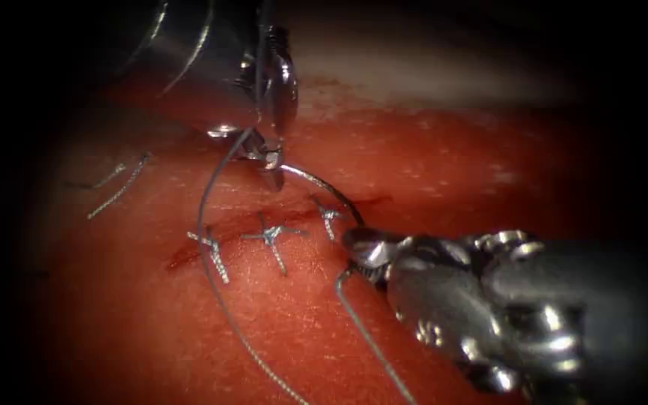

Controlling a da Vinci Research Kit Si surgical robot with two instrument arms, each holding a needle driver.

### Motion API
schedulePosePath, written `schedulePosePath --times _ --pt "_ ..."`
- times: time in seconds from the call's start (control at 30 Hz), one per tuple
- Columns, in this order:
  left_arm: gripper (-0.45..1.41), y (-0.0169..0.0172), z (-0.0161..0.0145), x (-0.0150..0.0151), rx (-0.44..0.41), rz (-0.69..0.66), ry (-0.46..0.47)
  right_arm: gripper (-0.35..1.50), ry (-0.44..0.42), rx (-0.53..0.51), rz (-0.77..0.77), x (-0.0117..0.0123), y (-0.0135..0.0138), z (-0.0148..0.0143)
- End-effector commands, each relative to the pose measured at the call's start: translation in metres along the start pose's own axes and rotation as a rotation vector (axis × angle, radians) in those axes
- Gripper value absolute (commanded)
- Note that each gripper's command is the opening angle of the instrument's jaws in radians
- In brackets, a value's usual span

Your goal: Wound Closure

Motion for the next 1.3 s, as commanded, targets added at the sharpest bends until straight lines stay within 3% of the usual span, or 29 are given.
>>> schedulePosePath --times 0.03,0.1,0.23,0.33,0.43,0.67,0.77,0.83,0.97,1.07,1.1,1.23,1.3 --pt "-0.35 -0.0002 0.0007 0.0006 0.006 -0.080 0.012 -0.35 0.002 0.000 0.000 0.0004 -0.0001 0.0006" --pt "-0.35 -0.0001 0.0007 0.0006 0.009 -0.174 0.026 -0.35 -0.001 -0.001 0.031 0.0004 -0.0001 0.0006" --pt "-0.35 0.0003 0.0007 0.0005 0.006 -0.213 0.063 0.57 -0.010 -0.054 0.170 0.0002 -0.0001 0.0005" --pt "-0.35 0.0004 0.0007 0.0004 -0.001 -0.251 0.121 1.01 -0.046 -0.067 0.289 -0.0001 0.0000 0.0005" --pt "-0.35 0.0004 0.0006 0.0002 0.001 -0.277 0.165 1.28 -0.073 -0.089 0.382 -0.0004 -0.0001 0.0005" --pt "-0.35 0.0004 0.0004 -0.0011 -0.032 -0.362 0.330 1.46 -0.021 -0.223 0.602 -0.0020 -0.0004 -0.0003" --pt "-0.35 0.0007 0.0003 -0.0021 -0.052 -0.390 0.380 1.46 0.014 -0.277 0.648 -0.0029 -0.0004 -0.0010" --pt "-0.35 0.0011 0.0003 -0.0037 -0.089 -0.445 0.481 1.31 0.049 -0.267 0.717 -0.0045 -0.0007 -0.0022" --pt "-0.35 0.0014 0.0005 -0.0050 -0.112 -0.495 0.561 1.28 0.091 -0.317 0.796 -0.0062 -0.0014 -0.0029" --pt "-0.35 0.0019 0.0012 -0.0058 -0.110 -0.506 0.589 1.30 0.052 -0.380 0.843 -0.0070 -0.0014 -0.0034" --pt "-0.35 0.0021 0.0015 -0.0062 -0.128 -0.527 0.621 1.33 0.083 -0.433 0.882 -0.0073 -0.0015 -0.0035" --pt "-0.35 0.0024 0.0019 -0.0068 -0.155 -0.564 0.673 1.28 0.179 -0.478 0.965 -0.0082 -0.0021 -0.0032" --pt "-0.35 0.0028 0.0022 -0.0071 -0.178 -0.594 0.717 1.38 0.253 -0.504 1.022 -0.0091 -0.0024 -0.0028"
